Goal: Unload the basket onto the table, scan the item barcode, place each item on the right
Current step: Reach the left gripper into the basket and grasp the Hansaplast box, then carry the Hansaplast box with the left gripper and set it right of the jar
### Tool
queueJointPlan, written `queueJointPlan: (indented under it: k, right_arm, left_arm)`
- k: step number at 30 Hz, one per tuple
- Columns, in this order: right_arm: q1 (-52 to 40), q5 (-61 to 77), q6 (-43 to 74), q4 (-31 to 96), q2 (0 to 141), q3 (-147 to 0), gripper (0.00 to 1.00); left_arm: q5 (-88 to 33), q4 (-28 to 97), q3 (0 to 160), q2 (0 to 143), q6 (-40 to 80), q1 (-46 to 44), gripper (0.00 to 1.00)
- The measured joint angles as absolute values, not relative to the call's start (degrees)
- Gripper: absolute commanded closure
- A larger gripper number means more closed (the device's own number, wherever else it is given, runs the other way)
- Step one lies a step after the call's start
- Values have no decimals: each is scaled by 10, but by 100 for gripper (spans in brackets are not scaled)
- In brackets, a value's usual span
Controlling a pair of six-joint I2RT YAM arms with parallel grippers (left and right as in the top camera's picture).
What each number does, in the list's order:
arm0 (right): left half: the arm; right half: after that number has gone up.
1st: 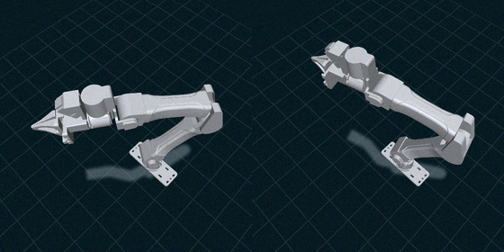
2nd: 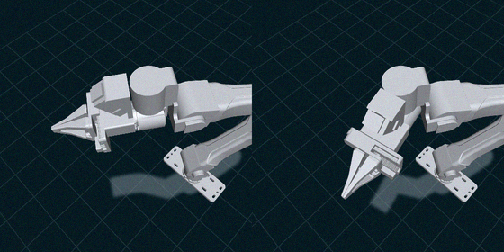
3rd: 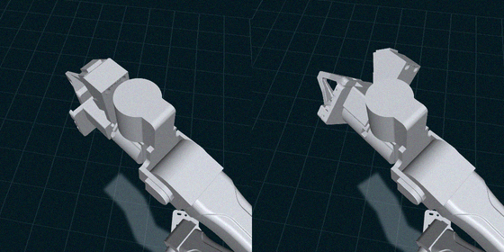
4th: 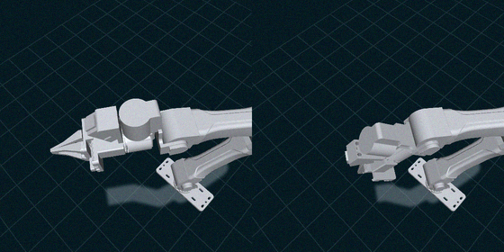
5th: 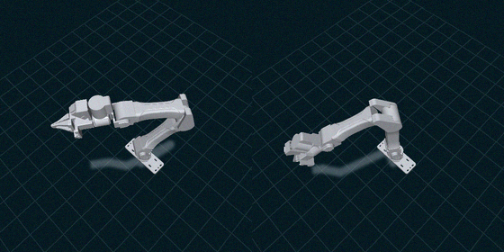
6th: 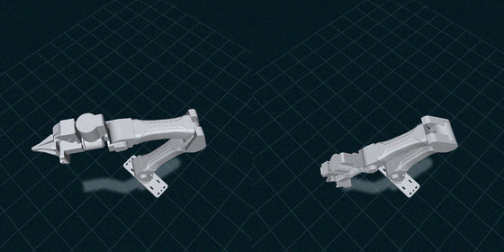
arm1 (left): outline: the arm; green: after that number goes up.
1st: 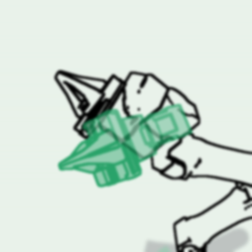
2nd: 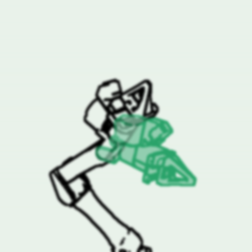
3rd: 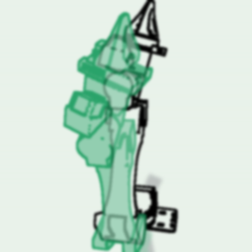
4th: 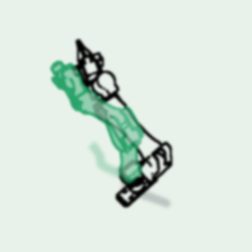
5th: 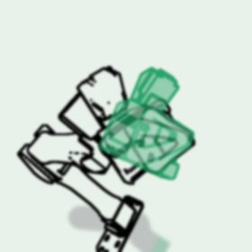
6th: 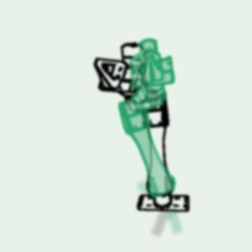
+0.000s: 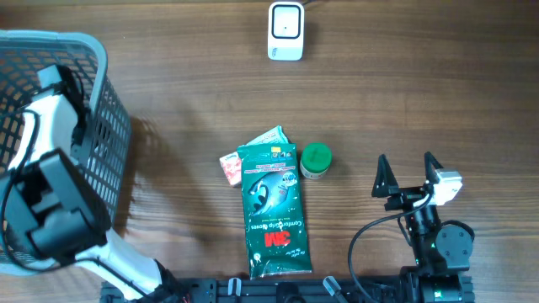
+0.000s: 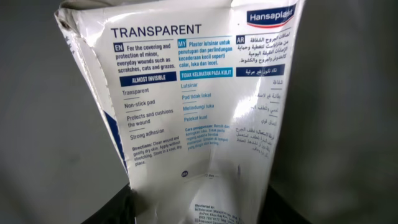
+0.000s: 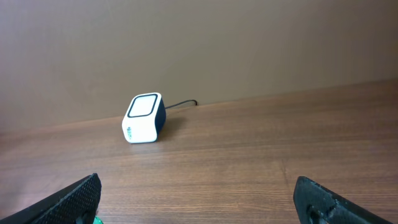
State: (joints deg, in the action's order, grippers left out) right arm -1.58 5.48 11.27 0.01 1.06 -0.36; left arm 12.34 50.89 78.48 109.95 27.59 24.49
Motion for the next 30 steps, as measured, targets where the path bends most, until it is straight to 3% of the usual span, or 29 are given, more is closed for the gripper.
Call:
queueJointPlan:
  k: [3, 5, 8, 11, 13, 20, 23, 30]
  right_arm:
    - [-16, 55, 113, 0, 11, -4, 0]
    - [-16, 55, 112, 0, 11, -4, 0]
    - [-16, 55, 113, 0, 11, -4, 0]
    - [-16, 55, 113, 0, 11, -4, 0]
    - [-16, 55, 113, 0, 11, -4, 0]
    - [-16, 55, 113, 0, 11, -4, 0]
    - [-16, 55, 112, 0, 11, -4, 0]
    - [-16, 55, 113, 0, 11, -4, 0]
  left_arm:
    - [125, 538, 784, 1021, 290, 256, 58]
    - [113, 548, 785, 884, 297, 257, 58]
    - [14, 552, 787, 735, 301, 254, 58]
    - [-83, 571, 789, 628, 304, 206, 58]
    - [-130, 601, 789, 588, 303, 98, 58]
    - [-5, 593, 703, 651, 323, -201, 54]
    - [45, 540, 635, 738, 354, -260, 55]
    - [21, 362, 604, 929, 376, -350, 55]
